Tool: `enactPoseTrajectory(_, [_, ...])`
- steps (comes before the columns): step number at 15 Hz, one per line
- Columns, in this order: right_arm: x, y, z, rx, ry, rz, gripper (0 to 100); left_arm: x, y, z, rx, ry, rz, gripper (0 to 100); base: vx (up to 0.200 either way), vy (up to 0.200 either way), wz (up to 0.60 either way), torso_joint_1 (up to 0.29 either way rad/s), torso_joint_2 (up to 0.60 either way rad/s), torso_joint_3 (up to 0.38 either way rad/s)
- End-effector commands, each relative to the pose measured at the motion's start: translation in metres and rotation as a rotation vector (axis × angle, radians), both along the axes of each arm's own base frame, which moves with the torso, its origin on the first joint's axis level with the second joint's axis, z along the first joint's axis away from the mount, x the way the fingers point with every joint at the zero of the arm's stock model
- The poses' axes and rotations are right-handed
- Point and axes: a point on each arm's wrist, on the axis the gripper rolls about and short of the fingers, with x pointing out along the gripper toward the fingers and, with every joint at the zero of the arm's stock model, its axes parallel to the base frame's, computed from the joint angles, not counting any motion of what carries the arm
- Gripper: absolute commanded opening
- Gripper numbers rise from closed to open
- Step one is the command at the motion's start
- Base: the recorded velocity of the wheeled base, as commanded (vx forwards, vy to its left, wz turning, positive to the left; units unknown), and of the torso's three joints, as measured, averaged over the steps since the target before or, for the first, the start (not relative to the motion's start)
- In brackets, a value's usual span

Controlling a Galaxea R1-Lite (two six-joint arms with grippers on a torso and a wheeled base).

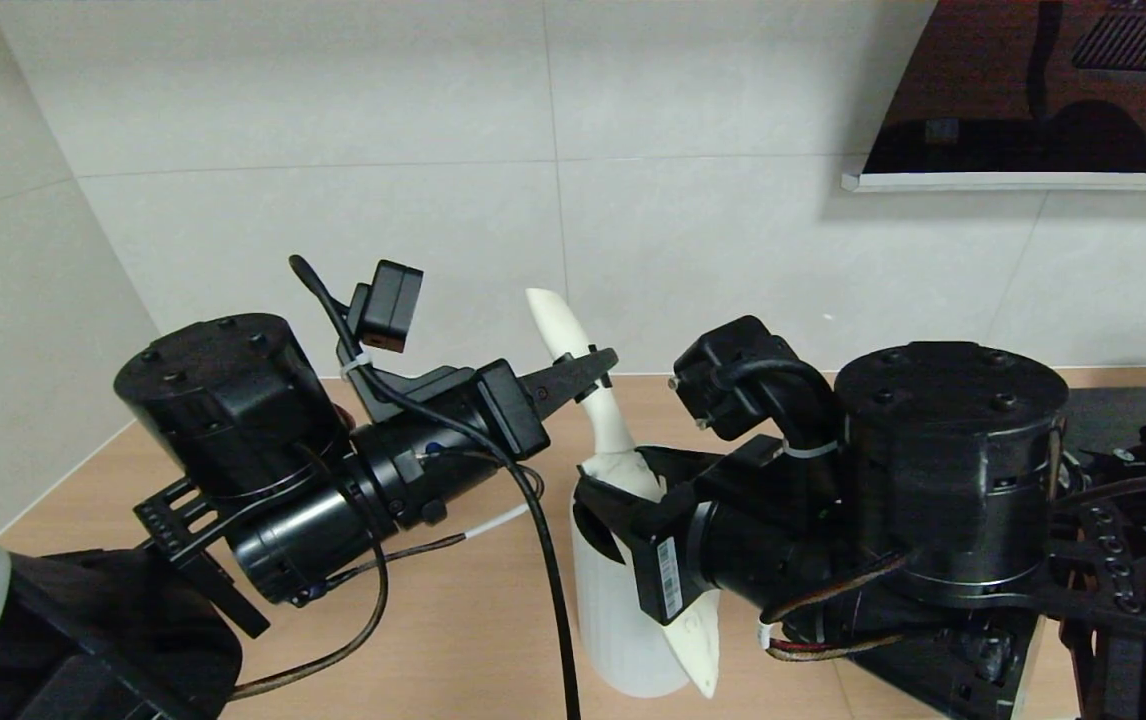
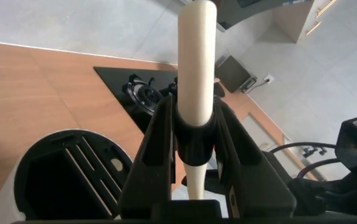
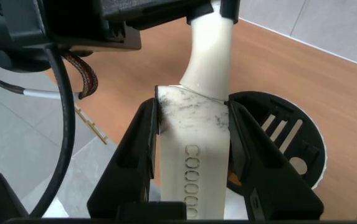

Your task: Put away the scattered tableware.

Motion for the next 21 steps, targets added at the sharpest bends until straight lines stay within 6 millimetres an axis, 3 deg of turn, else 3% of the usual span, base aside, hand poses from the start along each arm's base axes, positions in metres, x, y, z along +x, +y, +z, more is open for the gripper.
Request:
enactPoseTrajectory(1, [0.000, 0.000, 0.000, 0.001, -0.002, -0.001, 0, -0.001, 0.000, 0.001, -0.002, -0.002, -0.003, 0, 0.000, 0.000, 0.00, 0.000, 0.00, 0.000])
enactPoseTrajectory(4, [0.000, 0.000, 0.000, 0.001, -0.002, -0.002, 0, -0.001, 0.000, 0.002, -0.004, -0.004, -0.006, 0, 0.000, 0.000, 0.00, 0.000, 0.00, 0.000])
enactPoseTrajectory(5, [0.000, 0.000, 0.000, 0.001, -0.002, -0.002, 100, -0.001, 0.000, 0.001, -0.003, -0.003, -0.006, 0, 0.000, 0.000, 0.00, 0.000, 0.00, 0.000])
enactPoseTrajectory(12, [-0.001, -0.004, 0.005, 0.015, -0.009, -0.006, 100, -0.009, 0.003, 0.008, -0.016, -0.030, -0.034, 0, 0.000, 0.000, 0.00, 0.000, 0.00, 0.000])
enactPoseTrajectory(17, [0.009, -0.034, 0.026, 0.066, -0.053, -0.087, 100, -0.013, 0.016, 0.034, -0.040, -0.069, 0.006, 0, 0.000, 0.000, 0.00, 0.000, 0.00, 0.000])
enactPoseTrajectory(21, [0.022, -0.071, 0.055, 0.141, -0.118, -0.191, 100, -0.006, 0.021, 0.068, 0.000, -0.084, 0.222, 0, 0.000, 0.000, 0.00, 0.000, 0.00, 0.000])
